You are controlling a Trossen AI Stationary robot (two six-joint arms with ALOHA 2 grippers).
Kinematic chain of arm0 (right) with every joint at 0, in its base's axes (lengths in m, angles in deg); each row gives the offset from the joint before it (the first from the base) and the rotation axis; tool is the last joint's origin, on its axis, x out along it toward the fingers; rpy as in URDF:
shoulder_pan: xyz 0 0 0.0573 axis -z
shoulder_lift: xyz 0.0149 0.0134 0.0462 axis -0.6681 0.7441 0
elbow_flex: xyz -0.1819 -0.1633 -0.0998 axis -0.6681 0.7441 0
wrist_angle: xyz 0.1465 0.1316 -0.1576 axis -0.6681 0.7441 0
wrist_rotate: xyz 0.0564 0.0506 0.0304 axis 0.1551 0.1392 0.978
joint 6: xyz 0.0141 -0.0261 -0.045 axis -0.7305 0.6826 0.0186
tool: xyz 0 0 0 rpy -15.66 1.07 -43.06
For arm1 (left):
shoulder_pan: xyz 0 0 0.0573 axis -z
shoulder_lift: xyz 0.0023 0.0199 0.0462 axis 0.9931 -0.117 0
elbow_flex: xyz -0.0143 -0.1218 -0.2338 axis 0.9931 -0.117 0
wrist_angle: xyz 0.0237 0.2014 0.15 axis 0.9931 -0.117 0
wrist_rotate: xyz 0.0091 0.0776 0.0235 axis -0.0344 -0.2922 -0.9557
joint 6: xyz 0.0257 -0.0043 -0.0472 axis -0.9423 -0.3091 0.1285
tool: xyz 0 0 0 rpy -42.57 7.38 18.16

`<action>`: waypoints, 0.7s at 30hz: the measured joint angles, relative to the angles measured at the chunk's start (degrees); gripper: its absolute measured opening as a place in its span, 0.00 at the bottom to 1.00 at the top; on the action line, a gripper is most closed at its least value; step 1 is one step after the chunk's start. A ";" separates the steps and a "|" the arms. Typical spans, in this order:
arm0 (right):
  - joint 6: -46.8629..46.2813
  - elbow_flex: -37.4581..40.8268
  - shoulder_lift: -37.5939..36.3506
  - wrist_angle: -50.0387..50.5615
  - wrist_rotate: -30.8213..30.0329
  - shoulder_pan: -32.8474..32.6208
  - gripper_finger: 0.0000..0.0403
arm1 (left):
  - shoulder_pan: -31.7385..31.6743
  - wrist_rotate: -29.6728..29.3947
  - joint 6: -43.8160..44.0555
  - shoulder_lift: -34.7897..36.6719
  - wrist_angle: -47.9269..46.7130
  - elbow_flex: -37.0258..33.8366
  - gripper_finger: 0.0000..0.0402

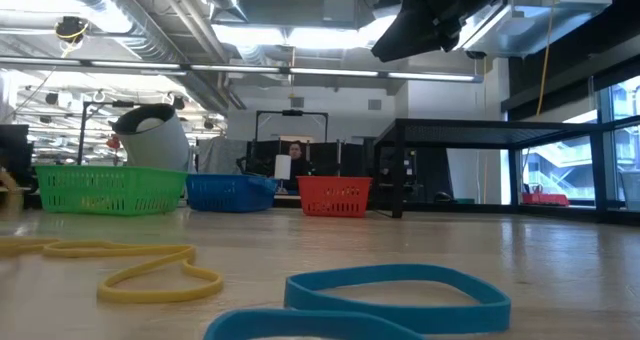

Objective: Pick & Place Office Desk Supplies
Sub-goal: Put the yellow rubber band into the red bin

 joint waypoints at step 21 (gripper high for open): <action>-2.77 -0.02 0.00 0.03 -1.81 -1.57 0.44 | -17.51 -23.18 -65.53 2.51 42.56 0.20 0.00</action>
